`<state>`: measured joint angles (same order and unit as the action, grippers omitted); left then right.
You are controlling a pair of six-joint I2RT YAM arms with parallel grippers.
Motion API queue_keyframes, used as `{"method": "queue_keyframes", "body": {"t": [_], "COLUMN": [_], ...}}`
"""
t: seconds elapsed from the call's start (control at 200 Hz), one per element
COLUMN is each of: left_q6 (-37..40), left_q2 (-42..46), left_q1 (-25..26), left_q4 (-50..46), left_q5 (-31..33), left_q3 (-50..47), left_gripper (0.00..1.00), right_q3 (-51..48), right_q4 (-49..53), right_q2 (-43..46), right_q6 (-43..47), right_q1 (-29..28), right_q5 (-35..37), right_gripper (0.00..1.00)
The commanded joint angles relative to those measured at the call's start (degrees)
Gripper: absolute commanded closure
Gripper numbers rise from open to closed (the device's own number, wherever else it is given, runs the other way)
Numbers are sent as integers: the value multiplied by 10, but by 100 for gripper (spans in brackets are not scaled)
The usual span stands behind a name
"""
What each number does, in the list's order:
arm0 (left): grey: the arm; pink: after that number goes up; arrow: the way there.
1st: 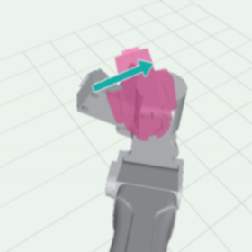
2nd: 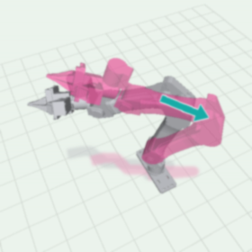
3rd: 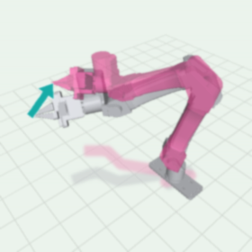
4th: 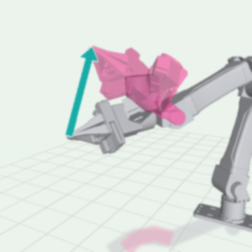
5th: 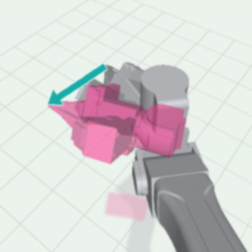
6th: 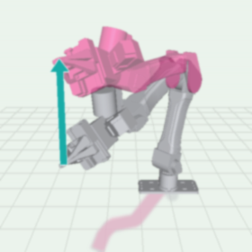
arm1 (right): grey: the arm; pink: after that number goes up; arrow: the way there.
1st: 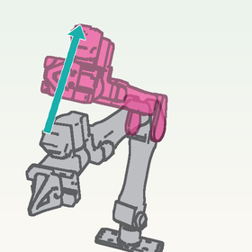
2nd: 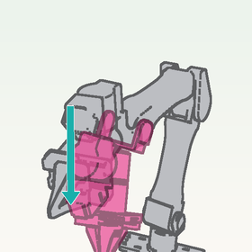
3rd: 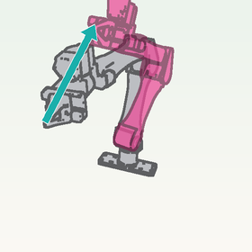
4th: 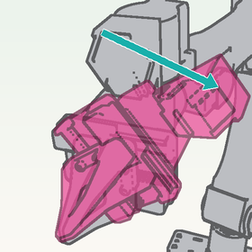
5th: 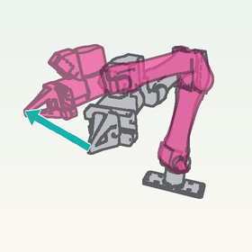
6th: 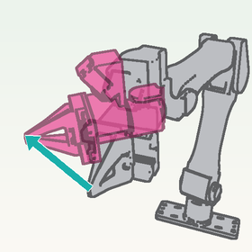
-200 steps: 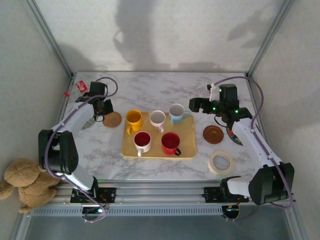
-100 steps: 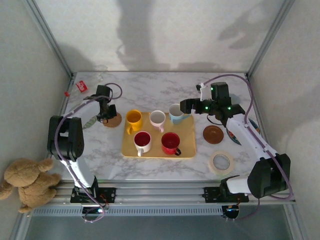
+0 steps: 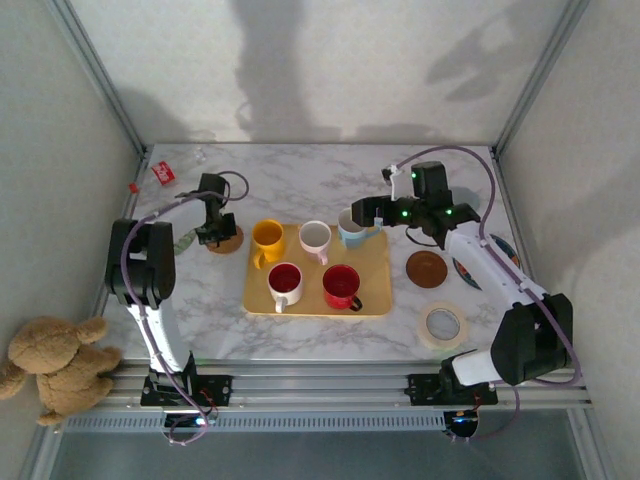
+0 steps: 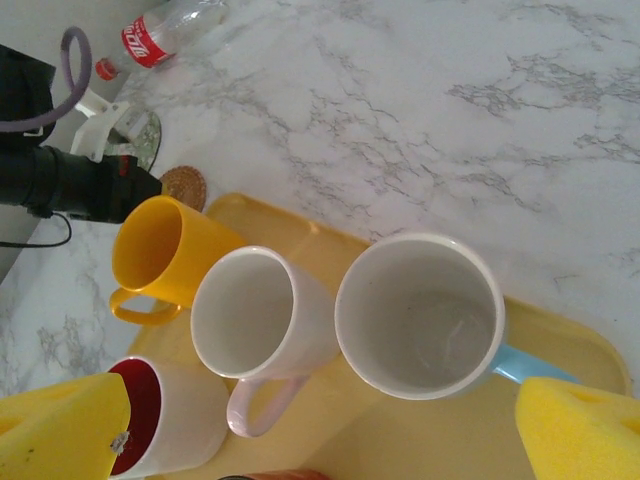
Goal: Place the cup by the coaster
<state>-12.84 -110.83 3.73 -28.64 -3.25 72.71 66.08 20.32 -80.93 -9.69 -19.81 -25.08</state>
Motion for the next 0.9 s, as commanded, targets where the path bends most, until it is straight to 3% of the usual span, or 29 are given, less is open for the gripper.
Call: {"method": "queue_keyframes", "body": {"t": [0.0, 0.896], "left_q6": [11, 18], "left_q2": [-29, -204], "left_q1": [3, 16], "left_q4": [4, 12], "left_q5": [13, -133], "left_q3": [20, 242], "left_gripper": [100, 100], "right_q3": [21, 30], "right_q4": [-10, -15], "right_q2": [-4, -11], "right_q6": [0, -22], "right_q1": [-7, -10], "right_q5": [17, 30], "right_gripper": [1, 1]}}
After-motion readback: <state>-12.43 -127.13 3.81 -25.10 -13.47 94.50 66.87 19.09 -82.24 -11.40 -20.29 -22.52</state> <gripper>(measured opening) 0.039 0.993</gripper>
